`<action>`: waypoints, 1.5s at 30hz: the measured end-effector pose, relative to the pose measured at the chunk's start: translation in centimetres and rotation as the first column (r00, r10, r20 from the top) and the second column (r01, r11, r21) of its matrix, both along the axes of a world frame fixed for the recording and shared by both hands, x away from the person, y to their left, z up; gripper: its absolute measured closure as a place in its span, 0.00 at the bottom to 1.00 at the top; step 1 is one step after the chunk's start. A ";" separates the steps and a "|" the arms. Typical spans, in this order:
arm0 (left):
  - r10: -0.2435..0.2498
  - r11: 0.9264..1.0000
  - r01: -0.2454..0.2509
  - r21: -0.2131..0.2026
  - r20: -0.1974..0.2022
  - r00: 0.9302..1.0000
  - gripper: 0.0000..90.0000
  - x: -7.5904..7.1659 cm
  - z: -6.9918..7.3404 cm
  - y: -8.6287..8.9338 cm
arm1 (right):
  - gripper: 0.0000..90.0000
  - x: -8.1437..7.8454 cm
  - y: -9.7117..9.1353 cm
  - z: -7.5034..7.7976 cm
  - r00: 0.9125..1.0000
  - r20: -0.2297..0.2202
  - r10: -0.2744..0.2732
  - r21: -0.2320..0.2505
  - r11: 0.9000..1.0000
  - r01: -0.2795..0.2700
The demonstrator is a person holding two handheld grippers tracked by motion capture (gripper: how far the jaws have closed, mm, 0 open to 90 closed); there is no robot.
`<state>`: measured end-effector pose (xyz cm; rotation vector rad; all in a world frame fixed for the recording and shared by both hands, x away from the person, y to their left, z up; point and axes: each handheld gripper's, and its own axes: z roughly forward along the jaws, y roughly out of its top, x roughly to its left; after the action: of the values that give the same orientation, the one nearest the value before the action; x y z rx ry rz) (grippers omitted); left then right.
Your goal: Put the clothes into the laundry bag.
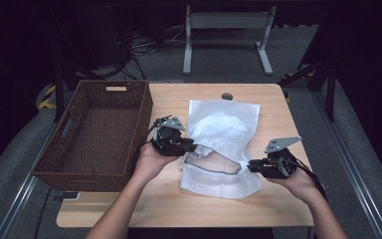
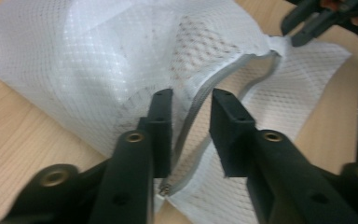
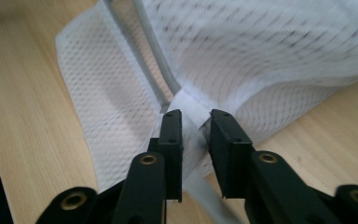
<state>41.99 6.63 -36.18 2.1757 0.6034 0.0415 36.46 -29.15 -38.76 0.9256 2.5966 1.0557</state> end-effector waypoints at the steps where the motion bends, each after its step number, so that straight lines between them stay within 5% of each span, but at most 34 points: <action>1: 0.000 1.000 0.000 0.000 0.000 1.000 0.75 0.0 0.0 0.0 | 0.82 0.0 0.0 0.0 1.000 0.000 0.000 0.000 1.000 0.000; 4: 0.007 1.000 -0.007 -0.023 -0.001 1.000 0.75 -0.3 0.5 0.8 | 0.79 -0.2 0.0 1.0 0.999 0.042 -0.019 0.006 1.000 0.019; 8: 0.036 0.999 -0.037 -0.019 -0.029 0.999 0.99 -0.3 -0.1 1.6 | 0.89 -0.3 0.7 2.2 0.993 0.107 -0.042 0.028 0.999 0.039; 10: 0.064 0.998 -0.064 0.000 -0.041 0.997 1.00 -0.1 -0.9 1.7 | 0.94 -0.1 1.3 2.4 0.992 0.121 -0.044 0.035 0.999 0.040; 16: 0.068 0.995 -0.062 0.079 -0.072 0.995 1.00 -0.1 -2.7 0.9 | 1.00 0.6 3.3 1.0 0.996 0.092 -0.013 -0.043 0.999 0.017; 28: 0.051 0.983 -0.028 0.180 -0.128 0.990 1.00 0.4 -6.1 -0.9 | 1.00 1.1 2.5 -3.2 1.000 -0.009 -0.018 -0.177 0.984 0.017; 34: 0.061 0.969 -0.029 0.244 -0.126 0.990 1.00 0.6 -7.1 -1.1 | 1.00 1.5 2.4 -4.5 0.999 -0.023 -0.033 -0.236 0.972 0.026; 41: 0.069 0.955 -0.023 0.297 -0.144 0.987 1.00 1.0 -8.3 -1.1 | 1.00 1.7 2.3 -5.1 0.999 -0.025 -0.039 -0.247 0.969 0.032; 45: 0.066 0.952 -0.017 0.306 -0.149 0.987 1.00 0.8 -8.4 -1.3 | 1.00 1.8 1.8 -5.1 0.997 0.012 -0.072 -0.308 0.949 0.072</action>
<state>42.83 5.29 -44.62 2.4810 0.7754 -0.0169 38.23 -27.39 -43.82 0.9319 2.6023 0.6051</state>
